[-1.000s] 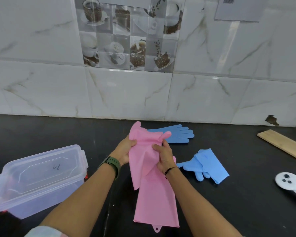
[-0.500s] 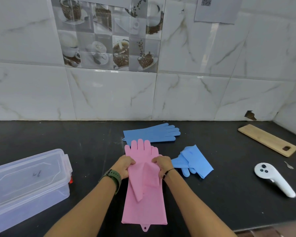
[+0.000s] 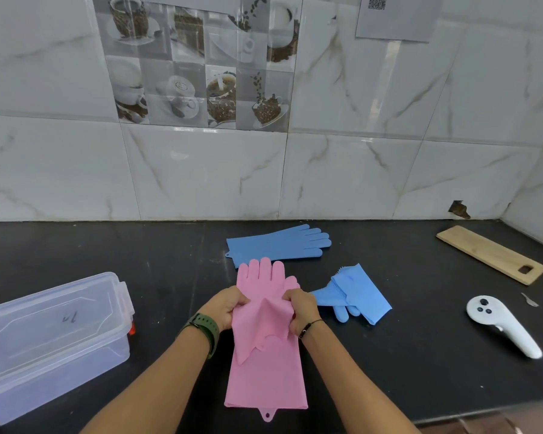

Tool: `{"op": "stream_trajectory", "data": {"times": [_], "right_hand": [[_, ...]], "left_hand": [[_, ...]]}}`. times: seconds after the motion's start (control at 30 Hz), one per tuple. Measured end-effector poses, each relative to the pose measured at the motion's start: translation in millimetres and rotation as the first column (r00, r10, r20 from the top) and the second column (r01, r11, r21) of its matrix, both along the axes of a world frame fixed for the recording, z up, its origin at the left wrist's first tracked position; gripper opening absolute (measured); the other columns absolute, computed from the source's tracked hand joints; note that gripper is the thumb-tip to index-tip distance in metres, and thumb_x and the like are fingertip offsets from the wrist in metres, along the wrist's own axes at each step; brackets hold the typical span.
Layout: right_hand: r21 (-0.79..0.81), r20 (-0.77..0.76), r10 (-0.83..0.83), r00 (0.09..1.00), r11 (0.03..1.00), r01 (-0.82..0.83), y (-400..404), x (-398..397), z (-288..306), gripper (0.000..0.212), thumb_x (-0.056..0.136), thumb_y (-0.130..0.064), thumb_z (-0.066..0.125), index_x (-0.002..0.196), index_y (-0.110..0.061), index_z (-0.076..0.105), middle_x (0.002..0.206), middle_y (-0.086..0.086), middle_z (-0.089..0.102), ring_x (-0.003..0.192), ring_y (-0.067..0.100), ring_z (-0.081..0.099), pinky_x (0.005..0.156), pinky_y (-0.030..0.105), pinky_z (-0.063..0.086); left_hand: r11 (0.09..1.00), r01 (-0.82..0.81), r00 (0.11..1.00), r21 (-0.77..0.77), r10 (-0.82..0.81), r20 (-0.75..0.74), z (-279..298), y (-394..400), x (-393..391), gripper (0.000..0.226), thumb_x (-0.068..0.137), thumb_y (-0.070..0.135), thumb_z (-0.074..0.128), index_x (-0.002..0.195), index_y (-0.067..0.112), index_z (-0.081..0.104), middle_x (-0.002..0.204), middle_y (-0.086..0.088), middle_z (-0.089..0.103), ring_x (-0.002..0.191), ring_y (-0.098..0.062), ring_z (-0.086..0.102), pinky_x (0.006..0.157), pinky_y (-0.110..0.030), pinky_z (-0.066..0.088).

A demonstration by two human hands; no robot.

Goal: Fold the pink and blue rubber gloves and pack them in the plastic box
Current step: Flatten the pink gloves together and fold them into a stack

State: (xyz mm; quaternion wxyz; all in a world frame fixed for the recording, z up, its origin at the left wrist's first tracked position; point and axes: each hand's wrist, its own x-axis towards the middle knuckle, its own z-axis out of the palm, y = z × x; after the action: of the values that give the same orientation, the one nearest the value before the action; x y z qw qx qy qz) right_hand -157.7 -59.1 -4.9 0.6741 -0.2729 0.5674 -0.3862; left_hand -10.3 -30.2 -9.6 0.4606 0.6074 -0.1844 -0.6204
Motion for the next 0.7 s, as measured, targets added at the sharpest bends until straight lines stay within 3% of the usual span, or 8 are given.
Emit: {"op": "stream_trajectory", "data": {"times": [0.07, 0.13, 0.2, 0.3, 0.5, 0.63, 0.7], "right_hand": [[0.001, 0.014, -0.015, 1.000, 1.000, 0.015, 1, 0, 5, 0.017, 0.080, 0.008, 0.043, 0.078, -0.008, 0.044, 0.071, 0.004, 0.040, 0.057, 0.016, 0.038, 0.048, 0.026, 0.032], [0.003, 0.031, -0.025, 0.999, 1.000, 0.025, 0, -2, 7, 0.017, 0.082, 0.006, 0.045, 0.079, -0.010, 0.044, 0.072, 0.006, 0.042, 0.059, 0.016, 0.040, 0.049, 0.026, 0.034], [0.005, 0.043, -0.033, 0.999, 0.999, 0.033, 2, -3, 6, 0.013, 0.084, 0.004, 0.046, 0.089, -0.008, 0.045, 0.076, 0.008, 0.046, 0.061, 0.017, 0.044, 0.052, 0.026, 0.037], [0.002, 0.032, -0.038, 0.999, 0.999, 0.038, 5, -4, 0, 0.011, 0.083, 0.005, 0.046, 0.088, -0.005, 0.047, 0.072, 0.009, 0.044, 0.059, 0.017, 0.042, 0.050, 0.026, 0.036], [0.041, 0.054, -0.017, 0.998, 0.999, 0.015, 11, -8, -6, 0.016, 0.085, 0.000, 0.053, 0.100, -0.004, 0.049, 0.068, 0.009, 0.047, 0.057, 0.017, 0.043, 0.052, 0.026, 0.039], [0.077, 0.080, 0.116, 0.990, 0.990, -0.122, 16, -12, -1, 0.018, 0.083, -0.011, 0.061, 0.101, -0.009, 0.055, 0.090, 0.015, 0.060, 0.079, 0.027, 0.057, 0.075, 0.037, 0.051], [0.062, 0.084, 0.146, 0.986, 0.987, -0.151, 19, -15, 1, 0.014, 0.082, -0.010, 0.063, 0.094, -0.010, 0.056, 0.094, 0.015, 0.062, 0.082, 0.028, 0.059, 0.070, 0.037, 0.052]], "left_hand": [[1.000, 0.004, 1.000, 0.027, -0.004, -0.001, 5, 0, -1, 0.023, 0.086, -0.015, 0.037, 0.090, -0.002, 0.055, 0.086, -0.014, 0.055, 0.073, -0.026, 0.052, 0.069, -0.036, 0.049], [0.999, 0.004, 1.000, 0.054, -0.004, -0.015, 8, 1, -1, 0.017, 0.086, -0.013, 0.040, 0.086, -0.002, 0.053, 0.082, -0.014, 0.055, 0.070, -0.026, 0.053, 0.062, -0.035, 0.048], [0.998, -0.003, 1.000, 0.068, 0.005, -0.022, 10, 3, -2, 0.009, 0.088, -0.008, 0.047, 0.086, -0.001, 0.052, 0.083, -0.016, 0.056, 0.071, -0.026, 0.055, 0.064, -0.037, 0.049], [0.996, -0.026, 0.999, 0.080, 0.029, -0.035, 7, 8, -4, 0.005, 0.089, -0.002, 0.053, 0.085, 0.000, 0.053, 0.083, -0.018, 0.058, 0.070, -0.027, 0.056, 0.061, -0.039, 0.049], [0.993, -0.012, 0.998, 0.117, 0.018, -0.056, 7, 21, -4, 0.006, 0.087, 0.005, 0.059, 0.088, 0.003, 0.054, 0.085, -0.019, 0.060, 0.071, -0.029, 0.058, 0.060, -0.040, 0.052], [0.995, 0.045, 0.997, 0.089, -0.039, -0.071, 14, 26, -3, 0.012, 0.087, 0.002, 0.057, 0.099, 0.002, 0.056, 0.091, -0.019, 0.062, 0.079, -0.030, 0.059, 0.064, -0.042, 0.052], [0.996, 0.051, 0.998, 0.075, -0.048, -0.044, 20, 29, -5, 0.017, 0.088, -0.001, 0.055, 0.105, 0.002, 0.055, 0.097, -0.020, 0.062, 0.083, -0.031, 0.060, 0.068, -0.045, 0.052]]}}
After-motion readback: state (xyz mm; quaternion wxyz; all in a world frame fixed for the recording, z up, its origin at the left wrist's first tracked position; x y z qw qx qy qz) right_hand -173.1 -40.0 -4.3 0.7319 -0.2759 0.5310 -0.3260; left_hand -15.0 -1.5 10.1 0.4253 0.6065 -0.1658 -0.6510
